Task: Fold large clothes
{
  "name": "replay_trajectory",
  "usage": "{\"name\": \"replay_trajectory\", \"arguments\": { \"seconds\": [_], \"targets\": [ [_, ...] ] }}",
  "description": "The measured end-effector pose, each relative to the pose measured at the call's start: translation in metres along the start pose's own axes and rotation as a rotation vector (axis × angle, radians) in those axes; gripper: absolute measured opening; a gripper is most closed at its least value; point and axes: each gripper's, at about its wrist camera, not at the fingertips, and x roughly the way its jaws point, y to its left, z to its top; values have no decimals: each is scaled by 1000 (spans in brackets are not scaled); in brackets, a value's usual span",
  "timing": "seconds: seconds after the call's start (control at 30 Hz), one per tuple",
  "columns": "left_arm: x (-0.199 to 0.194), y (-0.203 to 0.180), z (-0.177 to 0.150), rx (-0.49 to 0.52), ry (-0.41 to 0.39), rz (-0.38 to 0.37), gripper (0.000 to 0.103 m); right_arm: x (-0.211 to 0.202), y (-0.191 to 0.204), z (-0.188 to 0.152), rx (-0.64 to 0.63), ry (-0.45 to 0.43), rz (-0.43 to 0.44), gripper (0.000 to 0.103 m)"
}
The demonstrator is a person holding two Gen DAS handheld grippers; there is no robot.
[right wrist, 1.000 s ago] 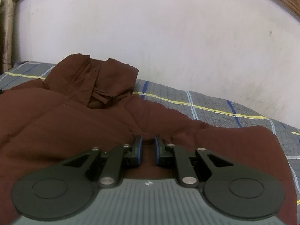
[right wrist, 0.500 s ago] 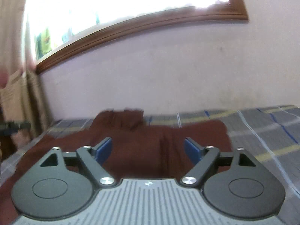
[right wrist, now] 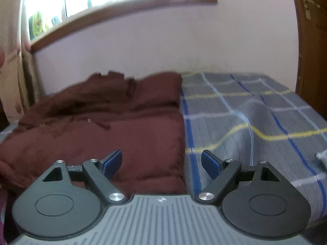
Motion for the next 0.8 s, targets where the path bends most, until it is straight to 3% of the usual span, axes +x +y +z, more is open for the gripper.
{"name": "replay_trajectory", "arguments": {
  "seconds": [0.07,0.13,0.3,0.4,0.53,0.6,0.67,0.73,0.8],
  "targets": [
    [-1,8,-9,25,30,7,91,10,0,-5,7,35,-9,81],
    [-1,15,-17,21,75,14,91,14,-5,-11,48,71,1,56],
    [-6,41,-41,-95,147,-62,86,16,-3,-13,130,101,90,24],
    [-13,52,-56,-138,160,-119,91,5,0,-11,168,86,175,23],
    [-11,54,-66,-134,153,-130,97,9,-8,-18,160,125,135,23],
    [-9,51,-63,-130,144,-156,97,9,-16,-18,207,124,167,26],
    [0,48,-58,-132,192,-193,96,12,-18,-17,226,130,174,28],
    [11,50,-57,-156,229,-207,85,15,-18,-18,220,131,183,29],
    [19,56,-57,-205,262,-261,51,18,-18,-18,224,128,186,29]
  ]
}}
